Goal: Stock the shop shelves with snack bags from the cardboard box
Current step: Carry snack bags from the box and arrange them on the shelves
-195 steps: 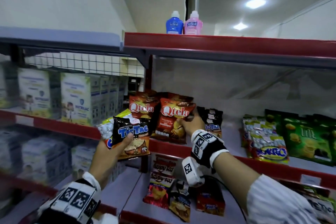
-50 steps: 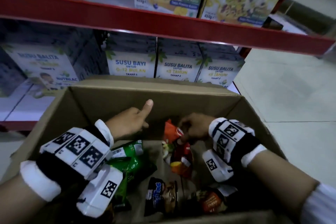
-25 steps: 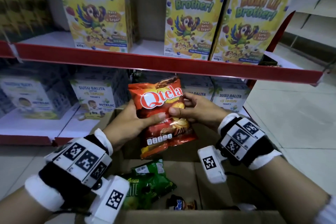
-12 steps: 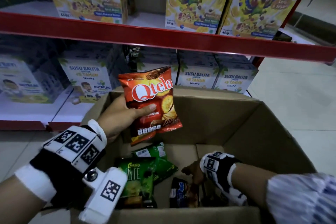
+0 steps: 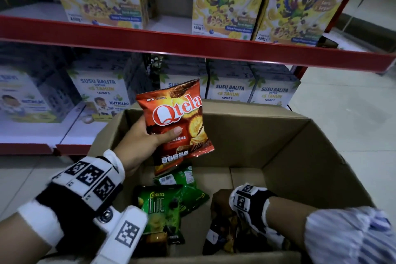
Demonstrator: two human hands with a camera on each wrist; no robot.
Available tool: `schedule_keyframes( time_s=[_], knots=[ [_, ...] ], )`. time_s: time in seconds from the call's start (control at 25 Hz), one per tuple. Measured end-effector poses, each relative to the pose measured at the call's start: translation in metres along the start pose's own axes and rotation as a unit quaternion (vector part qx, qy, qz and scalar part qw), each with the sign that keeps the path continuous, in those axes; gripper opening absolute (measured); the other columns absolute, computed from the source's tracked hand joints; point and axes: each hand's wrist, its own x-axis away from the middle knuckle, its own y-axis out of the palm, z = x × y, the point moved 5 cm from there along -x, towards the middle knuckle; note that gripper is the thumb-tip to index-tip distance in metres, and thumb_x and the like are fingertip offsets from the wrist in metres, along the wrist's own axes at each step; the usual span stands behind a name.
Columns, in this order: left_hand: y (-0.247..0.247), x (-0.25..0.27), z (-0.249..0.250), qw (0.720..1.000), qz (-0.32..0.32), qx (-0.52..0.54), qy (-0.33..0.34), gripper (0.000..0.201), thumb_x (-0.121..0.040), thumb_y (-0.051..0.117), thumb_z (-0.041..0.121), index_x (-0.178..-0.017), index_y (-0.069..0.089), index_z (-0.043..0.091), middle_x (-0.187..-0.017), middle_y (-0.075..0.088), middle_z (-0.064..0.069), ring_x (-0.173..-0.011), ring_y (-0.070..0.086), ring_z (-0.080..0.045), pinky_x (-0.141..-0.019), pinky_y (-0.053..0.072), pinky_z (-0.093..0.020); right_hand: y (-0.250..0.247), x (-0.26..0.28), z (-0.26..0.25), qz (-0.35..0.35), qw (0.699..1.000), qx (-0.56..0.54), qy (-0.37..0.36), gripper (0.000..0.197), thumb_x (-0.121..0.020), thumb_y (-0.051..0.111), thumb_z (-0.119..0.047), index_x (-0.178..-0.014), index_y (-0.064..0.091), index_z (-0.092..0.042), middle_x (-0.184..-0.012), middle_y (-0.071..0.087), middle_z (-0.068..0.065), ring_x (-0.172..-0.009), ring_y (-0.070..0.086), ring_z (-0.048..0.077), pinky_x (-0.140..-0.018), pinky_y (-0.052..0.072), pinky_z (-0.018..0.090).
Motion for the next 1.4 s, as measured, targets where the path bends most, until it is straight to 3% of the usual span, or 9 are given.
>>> schedule_keyframes(
  time_s=[0.04,0.12,0.24,0.4,0.64,0.8,0.92,1.24,1.4],
  knots=[
    [0.000,0.001,-0.005,1.000,0.003,0.002,-0.008,0.075,-0.055,0.078,0.026,-0.126,0.053,0.020,-0.114,0.070,0.000,-0.103,0.067,-0.020,-0.093,0.052,-0.042,0.011,0.012,0.015,-0.036,0.988,-0.141,0.058,0.038,-0.096,0.049,-0.008,-0.059,0.059,-0.011,-0.080,0.060,0.014,-0.073,0.058,0.028,-0.044,0.033,0.008],
    [0.003,0.004,-0.016,1.000,0.008,0.010,-0.026,0.075,-0.054,0.079,0.028,-0.125,0.054,0.022,-0.113,0.070,-0.003,-0.102,0.067,-0.023,-0.092,0.052,-0.046,-0.025,0.024,0.038,0.159,0.967,-0.154,0.125,0.042,-0.094,0.044,0.005,-0.060,0.068,0.007,-0.085,0.068,0.026,-0.086,0.065,0.028,-0.063,0.043,0.012],
    [0.006,0.006,-0.017,0.999,0.027,0.023,-0.025,0.066,-0.058,0.077,0.028,-0.120,0.055,0.027,-0.112,0.070,-0.002,-0.101,0.067,-0.025,-0.091,0.052,-0.046,-0.070,0.048,0.008,0.128,0.943,-0.224,-0.212,0.013,-0.086,0.064,-0.009,-0.099,0.068,-0.009,-0.097,0.066,0.006,-0.090,0.056,0.015,-0.082,0.043,0.025],
    [-0.009,0.005,0.002,0.992,0.122,0.022,0.037,0.061,-0.073,0.076,0.022,-0.129,0.050,0.023,-0.118,0.067,-0.002,-0.104,0.064,-0.025,-0.095,0.049,-0.050,-0.126,0.108,0.052,0.233,0.868,-0.343,-0.273,0.011,-0.090,0.060,-0.010,-0.090,0.058,-0.021,-0.090,0.063,0.003,-0.087,0.057,0.019,-0.083,0.046,0.034],
    [-0.001,0.012,0.016,0.991,0.114,0.048,0.060,0.054,-0.081,0.070,0.023,-0.129,0.048,0.020,-0.120,0.067,-0.004,-0.101,0.067,-0.023,-0.088,0.054,-0.044,-0.147,0.169,0.068,0.297,0.569,-0.673,-0.368,0.009,-0.092,0.055,-0.013,-0.085,0.060,-0.010,-0.055,0.061,-0.005,-0.040,0.053,0.001,-0.037,0.041,0.012],
    [0.025,0.022,0.021,0.993,0.022,0.084,0.076,0.060,-0.065,0.076,0.034,-0.121,0.056,0.023,-0.109,0.073,0.001,-0.095,0.071,-0.017,-0.073,0.059,-0.028,-0.149,0.179,0.032,0.331,0.509,-0.690,-0.395,0.011,-0.080,0.068,-0.028,-0.077,0.069,-0.017,-0.082,0.071,0.010,-0.073,0.066,0.023,-0.080,0.053,0.043],
    [0.019,0.019,0.026,0.990,0.044,0.104,0.086,0.061,-0.068,0.074,0.025,-0.125,0.055,0.019,-0.110,0.072,-0.003,-0.095,0.071,-0.019,-0.074,0.059,-0.031,-0.153,0.186,0.021,0.312,0.517,-0.674,-0.426,0.023,-0.070,0.074,-0.038,-0.087,0.070,-0.023,-0.096,0.073,0.008,-0.089,0.069,0.025,-0.086,0.053,0.044],
    [0.008,0.017,0.017,0.996,0.011,0.052,0.070,0.082,-0.058,0.081,0.025,-0.131,0.045,0.015,-0.113,0.070,-0.004,-0.099,0.070,-0.019,-0.078,0.058,-0.031,-0.152,0.170,0.016,0.321,0.558,-0.656,-0.394,0.037,-0.079,0.070,-0.003,-0.113,0.054,-0.006,-0.104,0.070,0.011,-0.092,0.069,0.023,-0.083,0.057,0.035],
    [-0.021,0.006,0.011,0.996,0.071,0.040,0.046,0.073,-0.071,0.077,0.017,-0.134,0.041,0.011,-0.118,0.067,-0.009,-0.103,0.067,-0.026,-0.091,0.053,-0.045,-0.143,0.139,0.013,0.225,0.735,-0.529,-0.360,0.022,-0.083,0.068,-0.017,-0.101,0.057,-0.008,-0.098,0.065,0.006,-0.086,0.065,0.014,-0.084,0.055,0.029]
  ],
)
